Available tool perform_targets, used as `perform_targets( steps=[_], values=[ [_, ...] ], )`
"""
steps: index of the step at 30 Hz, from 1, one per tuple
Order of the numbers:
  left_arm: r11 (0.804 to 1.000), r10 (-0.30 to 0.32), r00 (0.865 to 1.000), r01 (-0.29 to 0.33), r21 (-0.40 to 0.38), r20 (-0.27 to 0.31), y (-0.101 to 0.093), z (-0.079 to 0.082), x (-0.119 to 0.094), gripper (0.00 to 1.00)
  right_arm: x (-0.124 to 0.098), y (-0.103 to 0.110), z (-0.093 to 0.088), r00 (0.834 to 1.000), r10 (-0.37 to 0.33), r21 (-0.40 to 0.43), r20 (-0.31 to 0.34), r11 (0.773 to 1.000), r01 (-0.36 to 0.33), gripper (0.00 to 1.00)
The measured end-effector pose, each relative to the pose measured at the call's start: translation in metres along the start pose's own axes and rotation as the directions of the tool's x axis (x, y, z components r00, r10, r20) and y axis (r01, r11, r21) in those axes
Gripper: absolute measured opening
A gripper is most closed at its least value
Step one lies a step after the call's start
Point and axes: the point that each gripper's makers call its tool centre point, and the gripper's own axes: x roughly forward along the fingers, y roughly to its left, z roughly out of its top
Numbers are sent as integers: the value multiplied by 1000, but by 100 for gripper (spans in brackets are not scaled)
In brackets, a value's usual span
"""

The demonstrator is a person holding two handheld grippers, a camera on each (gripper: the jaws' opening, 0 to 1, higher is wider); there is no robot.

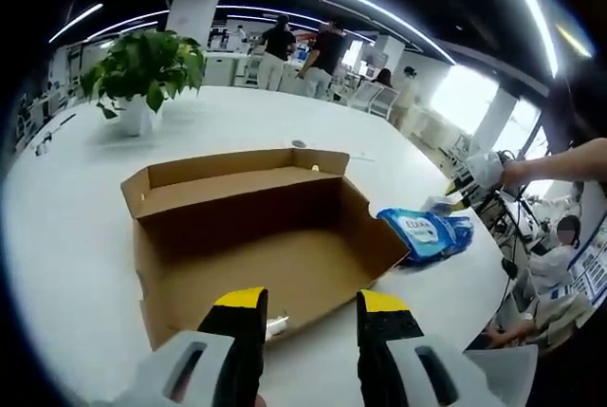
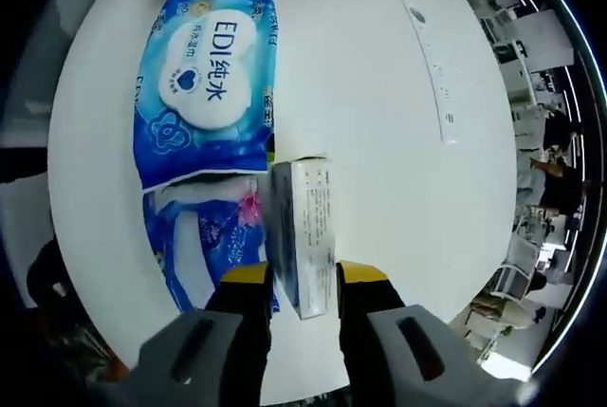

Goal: Operate the shoe box by opening the lid, removing the specified soft item, and placing it in the target area until the item is outside and the box remains undamaged.

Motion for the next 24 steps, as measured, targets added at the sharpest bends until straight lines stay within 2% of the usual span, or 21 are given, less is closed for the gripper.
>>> perform_targets(
  steps=[11,16,24],
  values=[
    [1000,-14,1000,14,15,16,2,2,-9,38,-20,4,-2,999,-40,28,-3,999,41,25],
    [1000,-17,1000,17,15,23,6,1,-14,38,-29,7,4,998,-65,87,22,994,63,26],
    [999,-25,999,24,24,35,7,2,-22,38,-37,19,2,997,-72,133,27,989,68,26]
  ],
)
